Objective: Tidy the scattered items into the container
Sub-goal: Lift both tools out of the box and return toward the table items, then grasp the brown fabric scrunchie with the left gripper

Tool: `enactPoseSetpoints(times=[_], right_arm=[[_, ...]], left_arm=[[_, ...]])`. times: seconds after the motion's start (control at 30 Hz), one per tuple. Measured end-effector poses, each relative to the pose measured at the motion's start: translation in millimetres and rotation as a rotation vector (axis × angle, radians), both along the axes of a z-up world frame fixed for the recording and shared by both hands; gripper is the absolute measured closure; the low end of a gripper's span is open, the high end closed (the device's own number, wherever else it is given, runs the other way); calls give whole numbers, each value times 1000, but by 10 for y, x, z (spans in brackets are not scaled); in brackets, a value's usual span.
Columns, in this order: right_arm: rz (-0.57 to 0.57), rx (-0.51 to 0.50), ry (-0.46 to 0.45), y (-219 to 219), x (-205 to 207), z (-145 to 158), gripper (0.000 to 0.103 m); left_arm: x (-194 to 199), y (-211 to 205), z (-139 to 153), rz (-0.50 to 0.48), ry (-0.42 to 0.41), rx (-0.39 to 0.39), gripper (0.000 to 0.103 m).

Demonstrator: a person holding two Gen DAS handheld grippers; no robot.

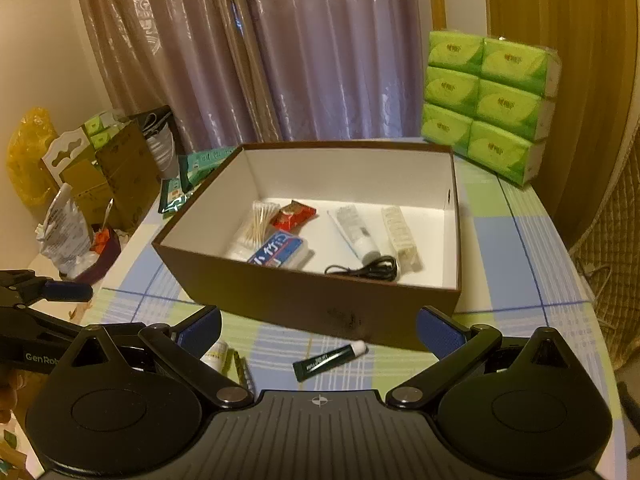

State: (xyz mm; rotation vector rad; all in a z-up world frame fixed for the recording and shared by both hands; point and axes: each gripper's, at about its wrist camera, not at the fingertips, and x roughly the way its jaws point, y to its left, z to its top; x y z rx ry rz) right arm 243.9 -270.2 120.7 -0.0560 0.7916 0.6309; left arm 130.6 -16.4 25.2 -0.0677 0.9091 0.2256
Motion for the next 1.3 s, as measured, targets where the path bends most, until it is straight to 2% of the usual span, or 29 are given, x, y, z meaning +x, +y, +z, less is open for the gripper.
enactPoseSetpoints(times=[0.5,0.87,1.3], right_arm=[[57,-62,123,-75,-416,-475,2],[102,-91,154,-64,-555,-659,2],[-5,-141,190,-512,-419,-803,2]], left_arm=[[-329,88,-370,34,90,-50,9],[-415,105,-544,44,139,-77,9],[-275,-210,-686,-43,147,-158,11]])
